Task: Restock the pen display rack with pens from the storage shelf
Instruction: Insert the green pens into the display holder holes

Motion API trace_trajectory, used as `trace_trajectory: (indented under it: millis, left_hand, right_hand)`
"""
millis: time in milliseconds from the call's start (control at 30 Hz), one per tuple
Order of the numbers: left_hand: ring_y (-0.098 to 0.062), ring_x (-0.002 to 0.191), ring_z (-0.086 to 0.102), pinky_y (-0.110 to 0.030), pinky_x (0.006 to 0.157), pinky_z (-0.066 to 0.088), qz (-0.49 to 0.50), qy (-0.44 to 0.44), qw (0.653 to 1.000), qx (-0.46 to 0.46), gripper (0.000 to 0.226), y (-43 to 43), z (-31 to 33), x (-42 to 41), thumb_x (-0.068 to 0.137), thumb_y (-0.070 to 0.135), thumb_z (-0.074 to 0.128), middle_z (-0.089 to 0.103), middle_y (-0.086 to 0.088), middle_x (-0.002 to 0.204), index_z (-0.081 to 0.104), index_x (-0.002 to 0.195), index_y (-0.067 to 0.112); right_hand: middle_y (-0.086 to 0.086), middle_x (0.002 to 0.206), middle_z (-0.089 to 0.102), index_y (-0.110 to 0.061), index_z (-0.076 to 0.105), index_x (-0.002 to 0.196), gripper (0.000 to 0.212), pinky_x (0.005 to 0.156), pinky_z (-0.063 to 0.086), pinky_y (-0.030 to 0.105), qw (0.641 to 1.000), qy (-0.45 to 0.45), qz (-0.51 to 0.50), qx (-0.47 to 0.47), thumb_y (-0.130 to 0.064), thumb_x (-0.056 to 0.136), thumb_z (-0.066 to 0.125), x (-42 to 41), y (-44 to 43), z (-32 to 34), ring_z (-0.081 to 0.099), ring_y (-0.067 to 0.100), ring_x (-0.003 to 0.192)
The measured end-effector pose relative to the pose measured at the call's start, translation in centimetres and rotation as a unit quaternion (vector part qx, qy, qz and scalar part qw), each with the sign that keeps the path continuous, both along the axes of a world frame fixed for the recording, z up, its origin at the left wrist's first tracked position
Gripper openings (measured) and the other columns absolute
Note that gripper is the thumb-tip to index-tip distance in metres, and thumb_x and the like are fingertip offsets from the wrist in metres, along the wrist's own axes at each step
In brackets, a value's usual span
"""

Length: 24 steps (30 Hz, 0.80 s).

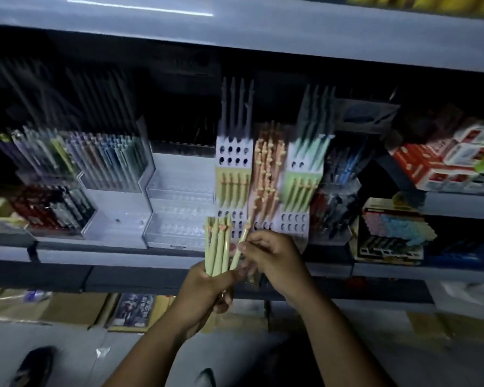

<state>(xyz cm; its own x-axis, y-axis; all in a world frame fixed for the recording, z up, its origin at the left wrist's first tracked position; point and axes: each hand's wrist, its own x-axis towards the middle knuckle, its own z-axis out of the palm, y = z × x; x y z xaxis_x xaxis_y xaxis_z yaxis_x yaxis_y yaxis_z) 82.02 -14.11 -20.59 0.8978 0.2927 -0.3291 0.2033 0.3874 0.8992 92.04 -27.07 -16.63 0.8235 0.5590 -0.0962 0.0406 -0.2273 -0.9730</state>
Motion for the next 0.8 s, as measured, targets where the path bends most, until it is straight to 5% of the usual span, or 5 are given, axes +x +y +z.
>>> trace_trajectory:
  millis: [167, 367, 567, 800]
  left_hand:
    - [-0.019, 0.044, 0.039, -0.021, 0.044, 0.029, -0.034, 0.039, 0.998, 0.026, 0.027, 7.5, -2.0, 0.5, 0.082, 0.014, 0.084, 0.051, -0.013, 0.059, 0.059, 0.082, 0.003]
    - [-0.02, 0.049, 0.047, -0.024, 0.043, 0.038, -0.054, 0.016, 0.997, 0.045, 0.038, 12.5, -2.0, 1.4, 0.074, 0.03, 0.088, 0.052, -0.012, 0.064, 0.056, 0.085, 0.011]
    - [-0.018, 0.048, 0.044, -0.024, 0.042, 0.034, -0.005, 0.002, 1.0, 0.019, 0.031, 12.6, -1.4, 2.5, 0.079, 0.025, 0.086, 0.05, -0.016, 0.064, 0.059, 0.087, 0.01]
    - [-0.017, 0.049, 0.044, -0.023, 0.04, 0.033, 0.03, -0.004, 0.999, -0.011, 0.034, 11.1, -1.7, 2.8, 0.087, 0.028, 0.079, 0.048, -0.012, 0.062, 0.052, 0.088, 0.007]
  right_hand:
    - [0.013, 0.068, 0.068, -0.004, 0.068, 0.094, 0.012, 0.065, 0.058, 0.046, 0.995, 0.012, -0.082, 0.048, -0.013, 0.1, 0.063, 1.9, 4.3, -0.8, 0.065, 0.026, 0.059]
    - [0.001, 0.071, 0.071, -0.015, 0.067, 0.088, 0.011, 0.07, 0.059, 0.048, 0.975, -0.102, -0.195, 0.026, -0.017, 0.098, 0.065, 3.8, 7.4, -2.6, 0.07, 0.018, 0.067]
    - [-0.002, 0.081, 0.069, -0.024, 0.058, 0.085, 0.013, 0.075, 0.056, 0.048, 0.964, -0.176, -0.197, -0.012, -0.027, 0.098, 0.059, 4.7, 9.2, -4.0, 0.069, 0.017, 0.079]
    - [0.002, 0.079, 0.058, -0.026, 0.048, 0.083, 0.019, 0.065, 0.052, 0.046, 0.946, -0.256, -0.176, -0.097, -0.028, 0.102, 0.053, 6.2, 10.4, -5.9, 0.058, 0.022, 0.072]
